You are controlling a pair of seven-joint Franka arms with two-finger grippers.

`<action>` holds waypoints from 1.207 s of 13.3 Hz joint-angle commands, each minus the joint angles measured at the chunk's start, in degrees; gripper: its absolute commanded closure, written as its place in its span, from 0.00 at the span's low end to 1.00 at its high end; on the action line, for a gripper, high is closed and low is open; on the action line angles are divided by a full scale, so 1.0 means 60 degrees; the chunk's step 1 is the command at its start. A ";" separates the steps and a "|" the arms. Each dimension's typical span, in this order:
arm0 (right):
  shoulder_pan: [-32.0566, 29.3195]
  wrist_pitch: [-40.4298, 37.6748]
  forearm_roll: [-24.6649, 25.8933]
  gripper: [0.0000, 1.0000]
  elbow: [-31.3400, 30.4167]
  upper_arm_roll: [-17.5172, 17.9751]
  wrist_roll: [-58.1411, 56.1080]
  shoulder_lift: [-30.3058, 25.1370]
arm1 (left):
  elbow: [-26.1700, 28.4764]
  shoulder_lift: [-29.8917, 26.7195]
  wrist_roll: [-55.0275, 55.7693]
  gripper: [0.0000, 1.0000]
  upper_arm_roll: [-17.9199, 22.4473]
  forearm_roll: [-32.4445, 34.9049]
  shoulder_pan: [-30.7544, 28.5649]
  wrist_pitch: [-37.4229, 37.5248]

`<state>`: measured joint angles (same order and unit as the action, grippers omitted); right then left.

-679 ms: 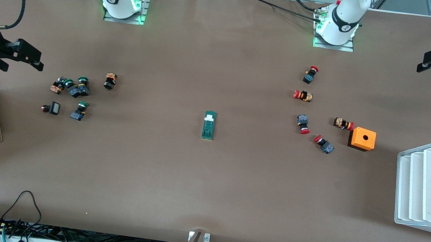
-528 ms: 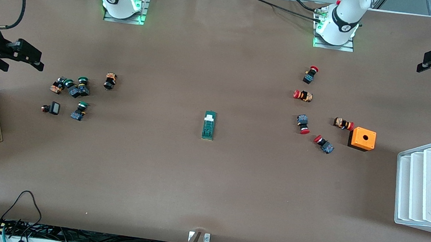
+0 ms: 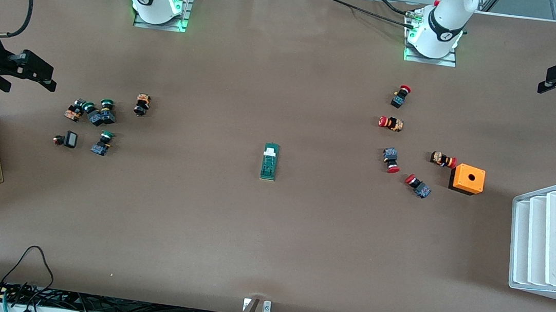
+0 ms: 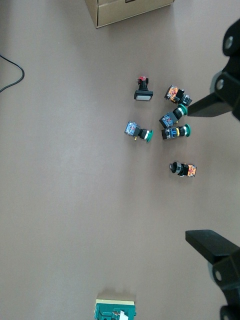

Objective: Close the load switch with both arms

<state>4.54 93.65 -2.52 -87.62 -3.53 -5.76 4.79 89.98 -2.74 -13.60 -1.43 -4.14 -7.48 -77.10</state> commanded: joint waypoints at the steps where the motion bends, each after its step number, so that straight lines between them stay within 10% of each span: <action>1: -0.0039 -0.0095 0.0097 0.00 0.0189 0.0017 -0.0197 0.0022 | 0.0062 -0.0085 0.0054 0.00 -0.0011 -0.0714 -0.0028 -0.0084; 8: -0.0053 -0.0080 0.0053 0.00 0.0189 0.0017 -0.0211 0.0066 | 0.0588 -0.0026 0.1984 0.00 -0.1399 -0.1171 0.0046 -0.1195; 16: -0.0156 -0.0125 -0.0312 0.00 0.0189 -0.0071 -0.0182 0.0066 | 0.2008 0.0222 0.6011 0.00 -0.4621 -0.1142 0.0046 -0.5147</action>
<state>4.10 93.62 -3.01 -87.61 -3.91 -5.98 4.82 99.57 -1.80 17.92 -25.22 -10.29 -6.68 -102.66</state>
